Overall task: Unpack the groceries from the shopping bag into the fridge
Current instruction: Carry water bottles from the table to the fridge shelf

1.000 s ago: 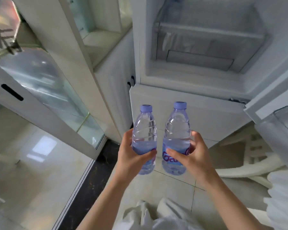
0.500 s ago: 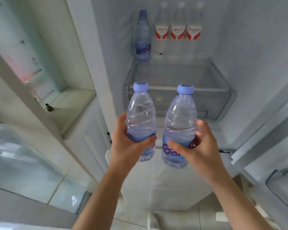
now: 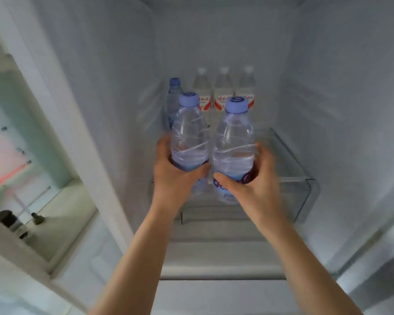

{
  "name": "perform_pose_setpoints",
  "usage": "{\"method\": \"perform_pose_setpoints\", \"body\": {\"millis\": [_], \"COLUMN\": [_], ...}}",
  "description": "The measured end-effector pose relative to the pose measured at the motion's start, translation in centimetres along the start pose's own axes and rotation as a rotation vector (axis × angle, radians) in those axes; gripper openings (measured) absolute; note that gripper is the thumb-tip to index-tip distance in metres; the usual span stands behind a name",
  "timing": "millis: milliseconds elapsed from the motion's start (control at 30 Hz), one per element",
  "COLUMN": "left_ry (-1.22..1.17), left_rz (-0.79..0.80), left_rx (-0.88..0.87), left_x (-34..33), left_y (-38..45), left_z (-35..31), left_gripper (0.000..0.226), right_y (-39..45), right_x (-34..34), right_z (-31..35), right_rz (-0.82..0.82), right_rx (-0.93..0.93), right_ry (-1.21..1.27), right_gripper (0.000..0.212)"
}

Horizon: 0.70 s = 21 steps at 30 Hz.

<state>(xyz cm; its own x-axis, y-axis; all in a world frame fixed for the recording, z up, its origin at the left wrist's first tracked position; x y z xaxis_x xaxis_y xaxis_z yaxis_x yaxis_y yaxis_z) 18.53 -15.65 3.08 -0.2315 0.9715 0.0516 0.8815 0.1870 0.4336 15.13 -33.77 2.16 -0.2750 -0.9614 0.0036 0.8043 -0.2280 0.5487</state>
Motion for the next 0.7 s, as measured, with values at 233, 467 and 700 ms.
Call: {"method": "perform_pose_setpoints", "body": {"millis": [233,467,700], "left_ry": [0.020,0.017,0.040], "left_rz": [-0.014,-0.021,0.007], "left_rx": [0.038,0.045,0.029], "left_x": [-1.5,-1.8,-1.8], "left_y": [4.7,7.0,8.1], "left_z": [3.8,5.9,7.4], "left_gripper": [0.089,0.086,0.085], "right_y": [4.7,7.4,8.0], "right_x": [-0.7,-1.5,-2.7], "right_z": [-3.6,-7.0,-8.8], "right_rz": [-0.043,-0.032,0.006], "right_rx": [0.021,-0.019,-0.042], "right_ry": [0.018,0.010,-0.002], "right_gripper": [0.081,0.079,0.079]}}
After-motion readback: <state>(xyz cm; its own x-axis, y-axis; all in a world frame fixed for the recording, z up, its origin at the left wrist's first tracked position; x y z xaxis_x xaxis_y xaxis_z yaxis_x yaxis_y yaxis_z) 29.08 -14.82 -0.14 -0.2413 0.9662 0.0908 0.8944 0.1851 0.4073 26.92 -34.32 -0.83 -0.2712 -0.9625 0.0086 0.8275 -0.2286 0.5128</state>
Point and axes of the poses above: each hand's wrist, its own y-axis towards the middle knuckle, its own x-axis out of the back of the hand, z = x × y, the point moved 7 cm from there along y, towards the middle knuckle, and after that the axes turned 5 degrees about y, right-handed, at the moved point
